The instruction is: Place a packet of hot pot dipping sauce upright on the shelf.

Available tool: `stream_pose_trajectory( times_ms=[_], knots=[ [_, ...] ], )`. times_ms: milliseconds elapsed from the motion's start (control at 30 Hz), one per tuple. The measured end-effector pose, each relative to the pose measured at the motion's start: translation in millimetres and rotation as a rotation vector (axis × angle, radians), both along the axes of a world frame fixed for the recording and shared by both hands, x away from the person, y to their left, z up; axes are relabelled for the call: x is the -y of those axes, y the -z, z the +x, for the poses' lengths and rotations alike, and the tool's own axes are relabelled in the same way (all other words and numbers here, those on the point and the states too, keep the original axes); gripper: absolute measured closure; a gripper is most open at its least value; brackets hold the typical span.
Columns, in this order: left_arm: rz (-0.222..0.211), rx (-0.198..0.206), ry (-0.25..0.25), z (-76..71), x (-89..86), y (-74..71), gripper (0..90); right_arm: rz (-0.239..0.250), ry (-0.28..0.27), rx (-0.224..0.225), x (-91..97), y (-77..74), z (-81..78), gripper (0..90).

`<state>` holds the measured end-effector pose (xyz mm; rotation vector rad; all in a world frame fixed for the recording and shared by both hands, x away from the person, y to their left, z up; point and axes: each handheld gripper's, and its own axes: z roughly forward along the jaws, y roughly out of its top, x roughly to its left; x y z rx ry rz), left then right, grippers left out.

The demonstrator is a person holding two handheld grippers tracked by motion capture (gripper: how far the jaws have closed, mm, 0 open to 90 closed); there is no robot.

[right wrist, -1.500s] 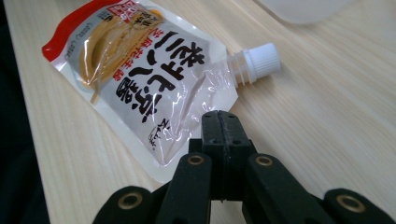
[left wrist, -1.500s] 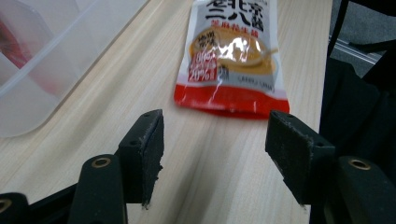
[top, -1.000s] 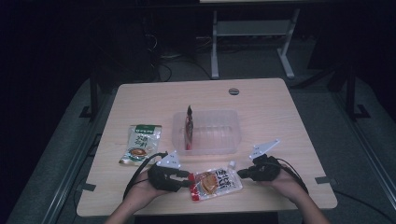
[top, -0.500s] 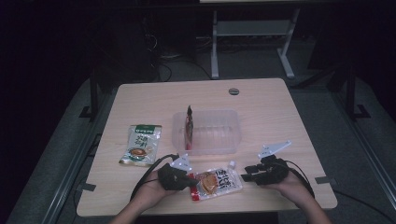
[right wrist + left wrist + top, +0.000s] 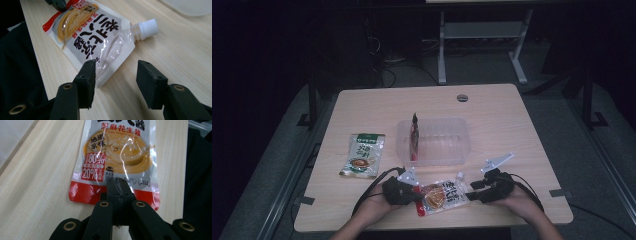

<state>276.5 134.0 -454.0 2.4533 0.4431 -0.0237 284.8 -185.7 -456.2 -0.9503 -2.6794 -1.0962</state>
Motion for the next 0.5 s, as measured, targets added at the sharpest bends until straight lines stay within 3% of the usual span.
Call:
stream_pose_trajectory(
  times_ms=[500],
  knots=[
    [-0.007,-0.016,0.007,2.5,-1.7,1.7,89.9,0.027,-0.026,-0.040,-5.8,7.5,5.7,48.4]
  ],
)
